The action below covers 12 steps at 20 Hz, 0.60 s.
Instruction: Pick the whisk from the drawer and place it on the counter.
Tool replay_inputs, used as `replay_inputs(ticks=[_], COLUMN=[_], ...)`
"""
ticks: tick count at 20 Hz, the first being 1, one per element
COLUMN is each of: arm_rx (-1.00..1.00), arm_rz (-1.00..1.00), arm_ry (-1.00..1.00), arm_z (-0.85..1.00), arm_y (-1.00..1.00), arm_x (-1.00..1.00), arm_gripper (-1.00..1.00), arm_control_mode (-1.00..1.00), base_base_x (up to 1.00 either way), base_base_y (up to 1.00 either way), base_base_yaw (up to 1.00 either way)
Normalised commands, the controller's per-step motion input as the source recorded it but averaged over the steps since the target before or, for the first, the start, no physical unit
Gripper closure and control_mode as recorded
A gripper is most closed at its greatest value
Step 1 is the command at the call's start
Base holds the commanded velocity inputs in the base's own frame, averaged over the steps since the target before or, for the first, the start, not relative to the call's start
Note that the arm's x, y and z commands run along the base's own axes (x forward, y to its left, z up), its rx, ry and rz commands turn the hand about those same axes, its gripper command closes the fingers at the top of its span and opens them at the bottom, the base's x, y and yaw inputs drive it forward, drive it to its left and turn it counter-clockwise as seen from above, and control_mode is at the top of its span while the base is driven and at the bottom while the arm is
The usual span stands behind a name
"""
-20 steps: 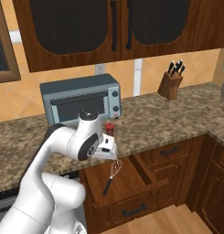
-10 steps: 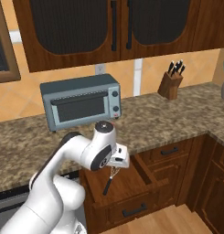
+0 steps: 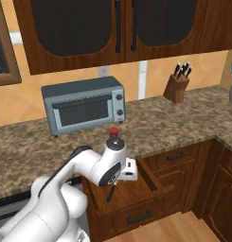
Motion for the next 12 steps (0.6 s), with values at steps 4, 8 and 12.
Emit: replay_inputs(ticks=[4,8,12], arm_rx=[0.07,0.09,0.09], arm_rz=[0.10,0.07,0.07], arm_ry=[0.00,0.00,0.01], arm_z=[-0.28,-0.25,-0.24], arm_y=[-0.02,0.00,0.00], arm_x=[0.16,0.26,0.34], arm_gripper=[-1.00,-1.00,-1.00], arm_control_mode=[-1.00,-1.00,-1.00], base_base_x=[0.00,0.00,0.00], base_base_y=[0.00,0.00,0.00], base_base_yaw=[0.00,0.00,0.00])
